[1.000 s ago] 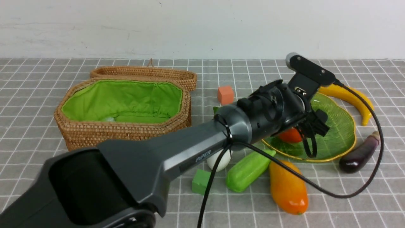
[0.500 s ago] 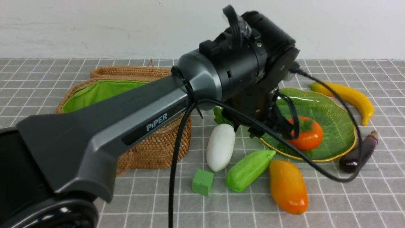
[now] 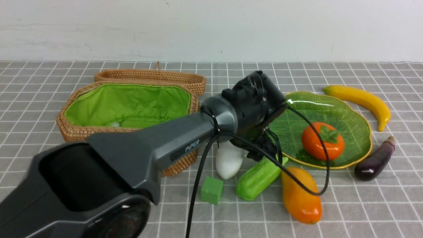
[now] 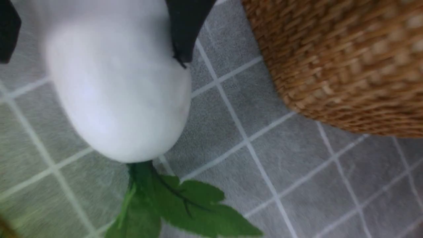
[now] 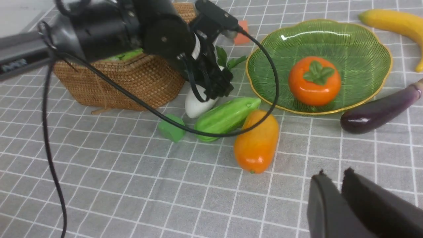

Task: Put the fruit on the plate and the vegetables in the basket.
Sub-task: Take a daikon with your left arm and place it on the basket on the left.

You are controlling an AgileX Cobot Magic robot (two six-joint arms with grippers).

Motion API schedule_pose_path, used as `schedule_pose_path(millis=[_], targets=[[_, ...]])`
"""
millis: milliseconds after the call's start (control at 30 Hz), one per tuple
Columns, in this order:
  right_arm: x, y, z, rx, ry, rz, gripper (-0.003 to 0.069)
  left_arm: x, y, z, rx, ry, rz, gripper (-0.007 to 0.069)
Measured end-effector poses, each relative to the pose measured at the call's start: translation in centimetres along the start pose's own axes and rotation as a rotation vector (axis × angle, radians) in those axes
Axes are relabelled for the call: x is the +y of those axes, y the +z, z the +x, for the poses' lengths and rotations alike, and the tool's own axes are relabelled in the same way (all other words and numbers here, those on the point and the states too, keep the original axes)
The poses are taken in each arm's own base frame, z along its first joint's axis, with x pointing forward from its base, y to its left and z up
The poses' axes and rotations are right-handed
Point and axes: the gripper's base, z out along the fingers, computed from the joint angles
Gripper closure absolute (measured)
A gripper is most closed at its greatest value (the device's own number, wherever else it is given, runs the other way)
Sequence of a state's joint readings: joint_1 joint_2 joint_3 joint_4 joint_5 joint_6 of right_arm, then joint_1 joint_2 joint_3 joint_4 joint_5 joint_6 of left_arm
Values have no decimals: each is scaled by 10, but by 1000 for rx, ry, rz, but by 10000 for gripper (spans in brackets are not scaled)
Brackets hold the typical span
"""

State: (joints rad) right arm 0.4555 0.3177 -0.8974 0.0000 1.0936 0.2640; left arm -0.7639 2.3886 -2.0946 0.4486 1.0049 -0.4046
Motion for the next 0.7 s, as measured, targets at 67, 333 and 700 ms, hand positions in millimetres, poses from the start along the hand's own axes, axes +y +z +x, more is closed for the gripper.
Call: schedule_pose_path(millis=[67,333,700], targets=[[0,0,0,0,0,0,574,-4,12,5,21,2,-4,62],[0,0,0,0,0,0,568,-1,4,1,26,-8,-13,123],[1,0,-4,-44,0,-12,564,63,-190,-15,-161,160,81,123]])
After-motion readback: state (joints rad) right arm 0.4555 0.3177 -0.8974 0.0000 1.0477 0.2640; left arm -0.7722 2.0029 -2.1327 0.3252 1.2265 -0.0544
